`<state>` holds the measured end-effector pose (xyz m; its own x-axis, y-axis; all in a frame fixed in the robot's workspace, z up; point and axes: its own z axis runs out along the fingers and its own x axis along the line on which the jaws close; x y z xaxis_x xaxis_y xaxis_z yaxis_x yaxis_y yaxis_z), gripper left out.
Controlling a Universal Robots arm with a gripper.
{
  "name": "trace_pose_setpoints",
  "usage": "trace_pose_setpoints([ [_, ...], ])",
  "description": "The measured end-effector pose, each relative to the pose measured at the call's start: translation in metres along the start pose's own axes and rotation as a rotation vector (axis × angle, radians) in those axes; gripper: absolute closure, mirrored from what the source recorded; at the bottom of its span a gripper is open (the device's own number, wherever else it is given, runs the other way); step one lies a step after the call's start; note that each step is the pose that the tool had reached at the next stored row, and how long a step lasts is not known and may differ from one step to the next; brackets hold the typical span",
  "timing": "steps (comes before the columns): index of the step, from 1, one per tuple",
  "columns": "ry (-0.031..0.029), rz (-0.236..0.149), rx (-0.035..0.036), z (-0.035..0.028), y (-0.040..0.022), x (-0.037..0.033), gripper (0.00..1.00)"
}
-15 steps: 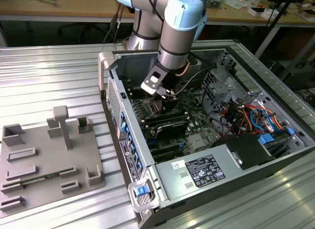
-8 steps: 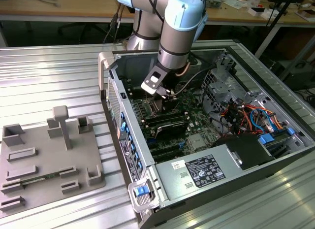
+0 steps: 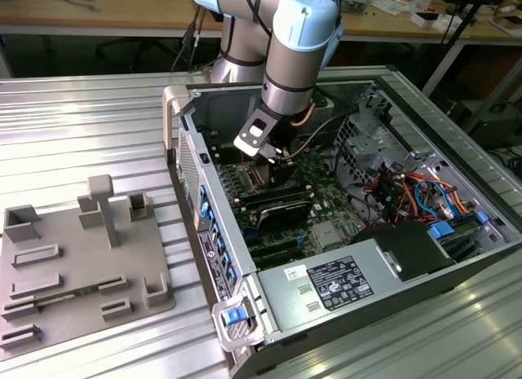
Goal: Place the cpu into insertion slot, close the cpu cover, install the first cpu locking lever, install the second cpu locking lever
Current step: 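Place the cpu into insertion slot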
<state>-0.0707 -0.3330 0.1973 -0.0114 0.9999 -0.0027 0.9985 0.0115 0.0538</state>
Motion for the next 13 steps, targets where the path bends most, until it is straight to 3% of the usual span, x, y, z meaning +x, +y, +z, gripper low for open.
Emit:
trace_pose_setpoints([
  [1, 0.0, 0.0, 0.0, 0.0, 0.0, 0.0, 0.37],
  [3, 0.0001, 0.0, 0.0, 0.0001, 0.0, 0.0, 0.25],
  [13, -0.0002, 0.0, 0.0, 0.0021, -0.0001, 0.0054, 0.25],
])
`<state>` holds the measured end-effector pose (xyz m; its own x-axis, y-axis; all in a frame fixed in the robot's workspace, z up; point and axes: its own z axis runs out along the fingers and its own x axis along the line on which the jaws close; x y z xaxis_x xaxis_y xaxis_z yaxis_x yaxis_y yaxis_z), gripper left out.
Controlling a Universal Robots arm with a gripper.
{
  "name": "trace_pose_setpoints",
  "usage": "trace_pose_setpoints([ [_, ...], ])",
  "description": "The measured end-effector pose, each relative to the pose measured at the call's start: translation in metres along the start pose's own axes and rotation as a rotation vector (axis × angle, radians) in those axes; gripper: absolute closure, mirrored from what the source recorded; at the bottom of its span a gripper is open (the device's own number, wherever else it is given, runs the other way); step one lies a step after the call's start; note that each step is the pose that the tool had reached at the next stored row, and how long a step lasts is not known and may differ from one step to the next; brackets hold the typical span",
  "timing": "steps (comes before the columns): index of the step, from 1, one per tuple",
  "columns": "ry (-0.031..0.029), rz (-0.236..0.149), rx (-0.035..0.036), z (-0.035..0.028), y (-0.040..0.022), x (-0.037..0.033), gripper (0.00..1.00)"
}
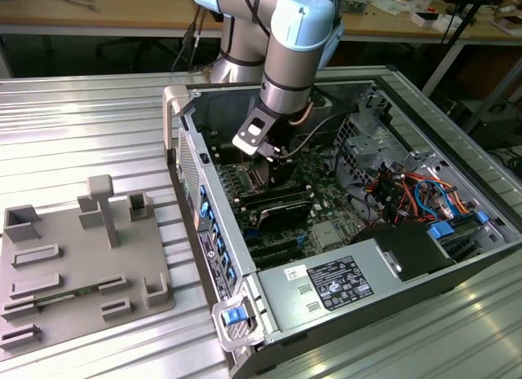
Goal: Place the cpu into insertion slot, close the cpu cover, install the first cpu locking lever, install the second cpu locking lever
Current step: 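Place the cpu into insertion slot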
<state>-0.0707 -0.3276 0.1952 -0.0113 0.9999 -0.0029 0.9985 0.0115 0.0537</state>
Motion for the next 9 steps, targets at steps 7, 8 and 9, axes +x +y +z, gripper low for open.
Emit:
trace_pose_setpoints([
  [7, 0.0002, 0.0, 0.0, 0.0002, 0.0, 0.0014, 0.25],
  [8, 0.0002, 0.0, 0.0, 0.0002, 0.0, 0.0014, 0.25],
  [9, 0.0002, 0.0, 0.0, 0.0002, 0.0, 0.0014, 0.25],
])
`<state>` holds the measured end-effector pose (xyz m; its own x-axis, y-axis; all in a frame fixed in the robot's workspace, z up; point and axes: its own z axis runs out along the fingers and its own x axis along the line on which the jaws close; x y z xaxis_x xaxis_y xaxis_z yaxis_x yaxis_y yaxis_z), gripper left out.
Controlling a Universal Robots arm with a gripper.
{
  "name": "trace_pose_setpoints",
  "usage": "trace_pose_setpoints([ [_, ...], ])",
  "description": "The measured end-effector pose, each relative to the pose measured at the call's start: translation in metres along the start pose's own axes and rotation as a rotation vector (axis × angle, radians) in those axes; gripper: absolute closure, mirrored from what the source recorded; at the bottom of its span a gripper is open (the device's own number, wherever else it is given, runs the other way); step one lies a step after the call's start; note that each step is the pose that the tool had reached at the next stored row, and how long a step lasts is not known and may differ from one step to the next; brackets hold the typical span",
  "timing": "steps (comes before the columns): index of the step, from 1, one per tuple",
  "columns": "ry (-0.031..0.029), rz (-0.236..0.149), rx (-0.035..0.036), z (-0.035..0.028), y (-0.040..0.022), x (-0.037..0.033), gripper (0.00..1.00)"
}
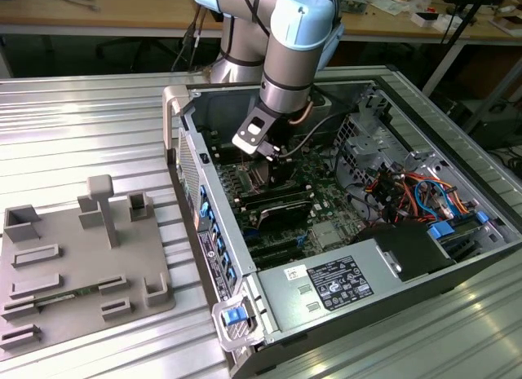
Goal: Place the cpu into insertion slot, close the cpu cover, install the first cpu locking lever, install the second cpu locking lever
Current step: 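Place the cpu into insertion slot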
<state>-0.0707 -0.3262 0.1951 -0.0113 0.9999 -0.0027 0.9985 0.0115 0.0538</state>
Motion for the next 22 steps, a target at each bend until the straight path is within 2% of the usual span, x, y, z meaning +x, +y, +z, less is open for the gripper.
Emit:
trace_pose_setpoints([
  [5, -0.0007, 0.0, -0.0001, 0.0002, 0.0, 0.0001, 0.25],
  [6, -0.0083, 0.0, -0.0001, 0.0003, 0.0, 0.0006, 0.25],
  [7, -0.0111, -0.001, -0.0002, 0.0003, 0.0001, 0.0004, 0.25],
  [10, -0.0126, -0.001, 0.0001, 0.0001, 0.0, 0.0003, 0.25],
  [12, -0.0121, -0.001, 0.0002, 0.0001, 0.0, 0.0003, 0.2],
  [18, -0.0125, -0.001, 0.0002, 0.0002, 0.0, 0.0004, 0.2],
  [19, -0.0123, -0.001, 0.0003, 0.0002, 0.0, 0.0004, 0.22],
  [20, -0.013, -0.001, -0.0001, 0.0002, 0.0001, 0.0004, 0.27],
  [21, -0.0133, -0.001, 0.0001, 0.0001, 0.0, 0.0003, 0.27],
  [22, -0.013, -0.001, 0.0001, 0.0002, 0.0, 0.0004, 0.34],
])
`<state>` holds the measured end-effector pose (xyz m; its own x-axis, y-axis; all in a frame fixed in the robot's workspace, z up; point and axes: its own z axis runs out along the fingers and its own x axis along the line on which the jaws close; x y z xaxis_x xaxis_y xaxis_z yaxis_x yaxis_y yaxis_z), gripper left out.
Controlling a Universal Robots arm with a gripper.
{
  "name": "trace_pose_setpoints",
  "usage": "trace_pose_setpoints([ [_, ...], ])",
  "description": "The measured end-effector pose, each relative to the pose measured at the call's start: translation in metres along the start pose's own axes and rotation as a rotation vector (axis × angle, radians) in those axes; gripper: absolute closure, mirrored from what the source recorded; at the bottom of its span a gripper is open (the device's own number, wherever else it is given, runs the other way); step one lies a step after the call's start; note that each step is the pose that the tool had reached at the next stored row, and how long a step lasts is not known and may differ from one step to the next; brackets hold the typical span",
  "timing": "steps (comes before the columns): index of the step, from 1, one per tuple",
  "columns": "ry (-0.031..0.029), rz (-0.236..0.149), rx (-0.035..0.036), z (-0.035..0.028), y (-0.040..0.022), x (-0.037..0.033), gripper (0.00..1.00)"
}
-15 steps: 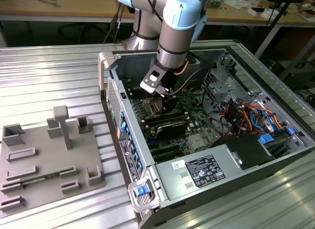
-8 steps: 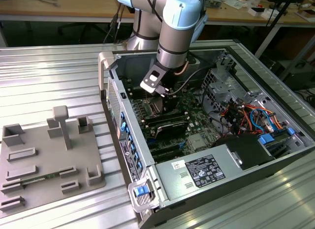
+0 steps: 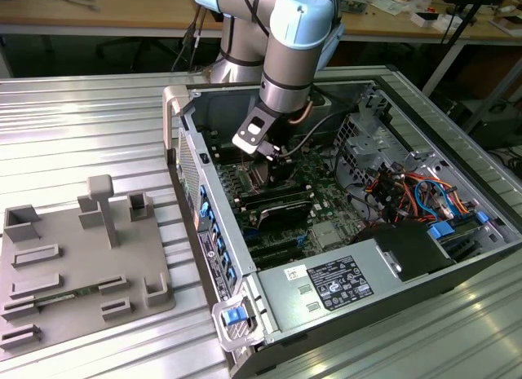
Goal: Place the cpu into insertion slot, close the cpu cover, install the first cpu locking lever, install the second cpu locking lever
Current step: 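Place the cpu into insertion slot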
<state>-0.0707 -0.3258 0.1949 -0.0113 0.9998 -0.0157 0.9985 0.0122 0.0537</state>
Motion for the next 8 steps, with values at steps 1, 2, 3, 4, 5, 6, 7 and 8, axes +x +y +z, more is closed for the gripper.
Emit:
trace_pose_setpoints([
  [1, -0.0001, 0.0, 0.0001, 0.0, 0.0, 0.0, 0.34],
  [2, -0.0002, 0.0, 0.0, 0.0, 0.0, 0.0, 0.34],
  [3, -0.0004, 0.0, 0.0001, 0.0, 0.0, 0.0, 0.34],
  [4, -0.0022, 0.0, 0.0, 0.0, 0.0, 0.0, 0.34],
  [5, -0.0037, 0.0, 0.0001, 0.0, 0.0, 0.0, 0.34],
  [6, -0.005, 0.0, 0.0, 0.0, 0.0, 0.0, 0.34],
  [7, -0.0061, 0.0, 0.0002, 0.0, 0.0, 0.0, 0.34],
  [8, -0.0068, 0.002, 0.0002, 0.0, 0.0, 0.0, 0.34],
])
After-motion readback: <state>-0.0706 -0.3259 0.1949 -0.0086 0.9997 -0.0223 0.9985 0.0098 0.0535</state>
